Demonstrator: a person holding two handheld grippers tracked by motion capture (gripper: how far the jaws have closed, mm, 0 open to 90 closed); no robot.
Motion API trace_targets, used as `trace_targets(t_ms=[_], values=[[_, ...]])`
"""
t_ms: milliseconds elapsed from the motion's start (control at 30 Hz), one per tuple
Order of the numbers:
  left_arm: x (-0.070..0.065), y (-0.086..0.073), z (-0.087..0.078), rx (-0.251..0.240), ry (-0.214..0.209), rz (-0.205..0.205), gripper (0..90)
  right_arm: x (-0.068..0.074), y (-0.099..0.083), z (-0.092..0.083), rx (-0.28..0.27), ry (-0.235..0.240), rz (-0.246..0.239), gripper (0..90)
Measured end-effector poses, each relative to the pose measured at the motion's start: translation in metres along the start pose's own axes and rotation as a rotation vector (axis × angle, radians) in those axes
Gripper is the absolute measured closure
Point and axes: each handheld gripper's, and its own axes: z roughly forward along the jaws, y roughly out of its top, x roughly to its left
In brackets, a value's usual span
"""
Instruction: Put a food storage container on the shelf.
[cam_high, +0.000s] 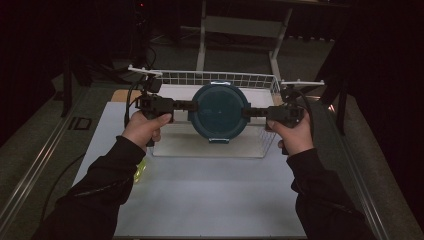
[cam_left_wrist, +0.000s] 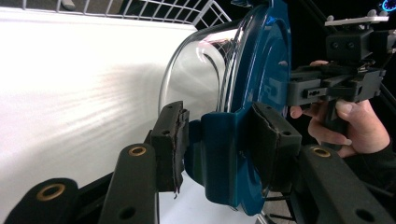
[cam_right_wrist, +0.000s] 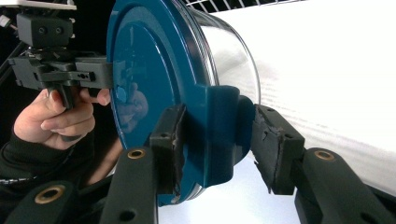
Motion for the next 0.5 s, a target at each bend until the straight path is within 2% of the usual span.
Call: trace_targets(t_ms=[100,167,267,500], values=[[0.006,0.001,0.004,-0.003,0.010,-0.014,56.4,-0.005,0.004,0.005,0.004,-0.008,0.016,55.3],[0.010,0.003,0.005,-0.011,0.002,-0.027,56.4,-0.007,0.005,0.007,0.010,-0.016,0.028,55.4],[0.010,0.007,0.006,-0.027,0.011,-0.018,56.4,-0.009,0.009,0.008,0.005,-0.004,0.045,55.3],[0.019,0.013,0.009,-0.030,-0.002,-0.052,56.1,-0.014,0.020,0.012,0.023,0.004,0.091,54.3]])
